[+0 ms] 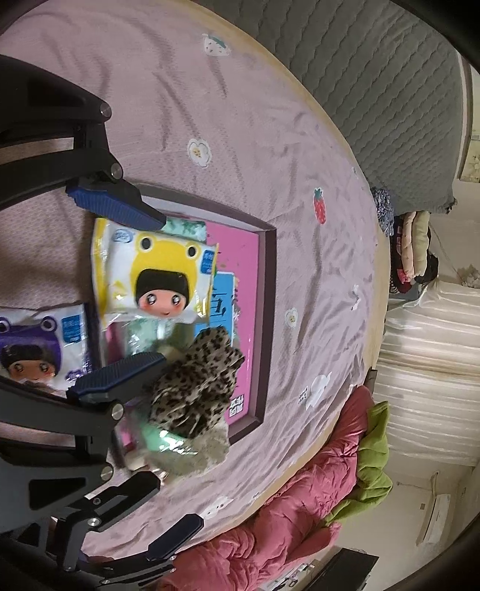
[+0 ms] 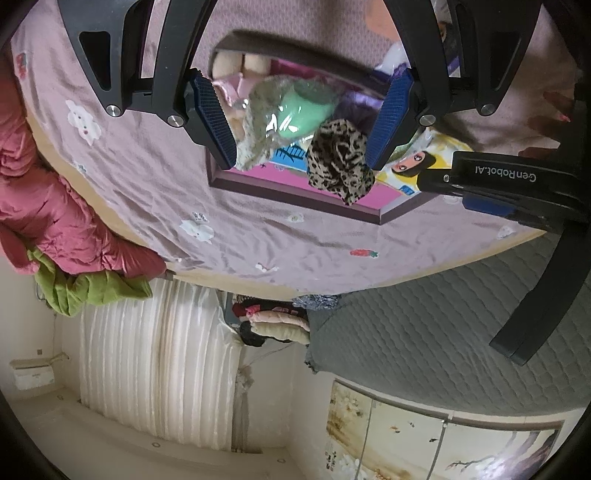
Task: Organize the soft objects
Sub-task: 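Withdraw both tools toward the purple wipe pack and peach sponge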
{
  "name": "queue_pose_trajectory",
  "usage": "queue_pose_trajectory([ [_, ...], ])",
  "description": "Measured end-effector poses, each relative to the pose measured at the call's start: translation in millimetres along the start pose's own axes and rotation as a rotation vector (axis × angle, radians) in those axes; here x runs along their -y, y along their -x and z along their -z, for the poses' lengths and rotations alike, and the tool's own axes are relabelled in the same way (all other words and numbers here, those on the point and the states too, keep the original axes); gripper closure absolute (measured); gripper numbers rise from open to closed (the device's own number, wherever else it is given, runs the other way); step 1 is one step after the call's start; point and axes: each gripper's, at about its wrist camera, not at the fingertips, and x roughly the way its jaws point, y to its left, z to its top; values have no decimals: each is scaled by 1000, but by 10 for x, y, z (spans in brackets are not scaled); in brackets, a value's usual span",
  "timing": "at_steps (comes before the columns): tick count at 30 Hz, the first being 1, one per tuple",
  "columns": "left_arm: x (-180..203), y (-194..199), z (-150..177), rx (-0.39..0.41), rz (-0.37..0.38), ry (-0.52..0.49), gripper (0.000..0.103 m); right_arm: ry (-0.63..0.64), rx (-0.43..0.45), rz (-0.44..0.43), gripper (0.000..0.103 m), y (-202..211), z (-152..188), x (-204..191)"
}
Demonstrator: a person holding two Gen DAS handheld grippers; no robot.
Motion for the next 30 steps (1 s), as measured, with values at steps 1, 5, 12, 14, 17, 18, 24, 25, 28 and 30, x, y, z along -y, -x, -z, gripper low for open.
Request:
queue_pose_trajectory([
  [1, 10, 18, 20, -2, 5, -1, 35, -5, -4, 0, 29, 30, 13, 4],
  [5, 42, 90, 109, -9, 15, -6, 35, -15, -27, 0, 29, 142, 79, -4],
  [12, 73, 175, 332, -41, 39, -10, 35, -36, -98, -30, 29, 302, 259, -84],
  [14, 76, 196, 384, -46, 39, -15, 35, -35, -110, -36, 29, 327, 286, -126],
  [17, 60, 224, 436, -54, 41, -14, 35, -20, -129, -43, 29, 354, 323, -196],
  [18, 52, 234, 449, -55, 40, -14, 35, -15, -133, -45, 29, 362, 331, -223],
  [24, -5, 307, 511, -64, 40, -8, 35, -8, -153, -52, 29, 389, 364, -311],
  [25, -4, 314, 516, -64, 40, -7, 35, -9, -155, -50, 29, 398, 368, -314],
  [28, -4, 348, 541, -63, 40, -13, 35, -15, -165, -47, 29, 430, 389, -316],
  [30, -2, 360, 567, -70, 42, -13, 35, -16, -176, -44, 29, 458, 412, -317],
])
